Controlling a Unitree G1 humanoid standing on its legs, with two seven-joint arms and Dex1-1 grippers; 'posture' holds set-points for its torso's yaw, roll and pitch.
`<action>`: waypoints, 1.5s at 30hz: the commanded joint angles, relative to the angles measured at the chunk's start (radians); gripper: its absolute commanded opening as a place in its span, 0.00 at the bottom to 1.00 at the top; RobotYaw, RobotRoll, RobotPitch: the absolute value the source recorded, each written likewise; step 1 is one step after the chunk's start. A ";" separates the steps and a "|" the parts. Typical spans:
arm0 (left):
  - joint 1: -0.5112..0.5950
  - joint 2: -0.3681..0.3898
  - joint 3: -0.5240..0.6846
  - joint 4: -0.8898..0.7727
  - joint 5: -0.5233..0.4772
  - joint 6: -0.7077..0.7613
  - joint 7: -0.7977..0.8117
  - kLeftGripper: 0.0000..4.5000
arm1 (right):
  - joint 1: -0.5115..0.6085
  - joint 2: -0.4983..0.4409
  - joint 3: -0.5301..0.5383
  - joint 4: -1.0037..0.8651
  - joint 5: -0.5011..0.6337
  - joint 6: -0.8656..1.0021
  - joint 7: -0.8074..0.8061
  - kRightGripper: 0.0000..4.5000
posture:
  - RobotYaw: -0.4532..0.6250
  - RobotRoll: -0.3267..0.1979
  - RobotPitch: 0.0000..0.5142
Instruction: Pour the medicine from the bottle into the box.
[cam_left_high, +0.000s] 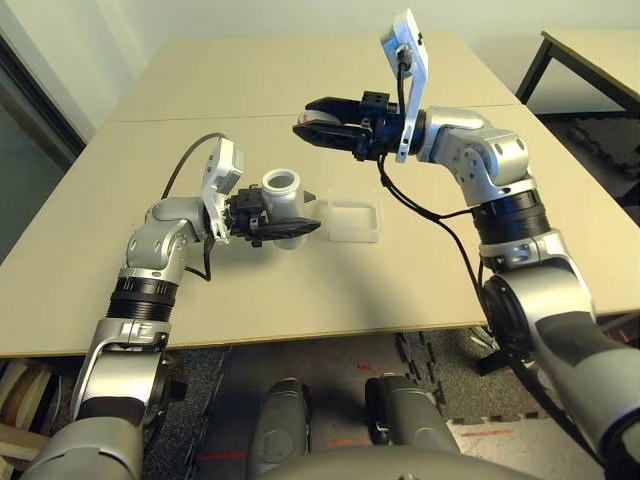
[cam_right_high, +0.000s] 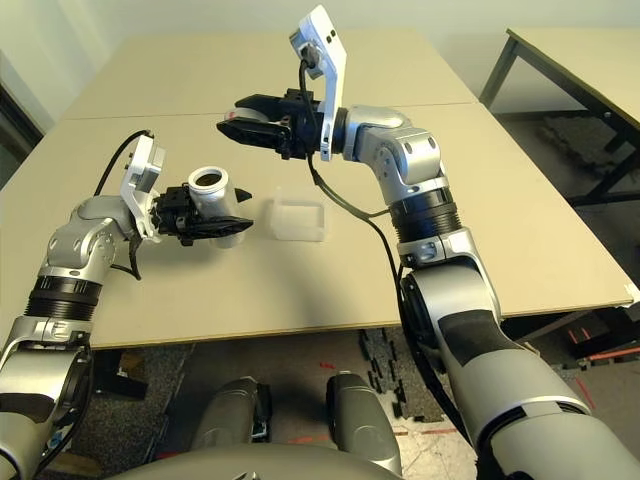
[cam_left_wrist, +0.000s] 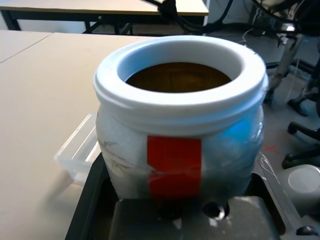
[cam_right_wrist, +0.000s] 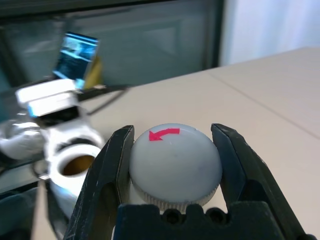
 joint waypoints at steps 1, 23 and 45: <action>-0.004 0.015 0.011 0.029 0.026 -0.027 0.022 0.58 | 0.057 -0.076 -0.019 0.063 -0.065 -0.072 -0.030 0.58 | 0.35 0.62 0.11; 0.001 0.022 0.023 0.068 0.034 -0.073 0.076 0.58 | 0.122 -0.141 -0.096 0.758 -0.284 -0.515 -0.303 0.58 | 0.37 0.62 0.10; 0.011 0.037 0.024 0.063 0.032 -0.075 0.079 0.58 | 0.114 -0.096 -0.096 0.858 -0.345 -0.559 -0.335 0.58 | 0.38 0.62 0.08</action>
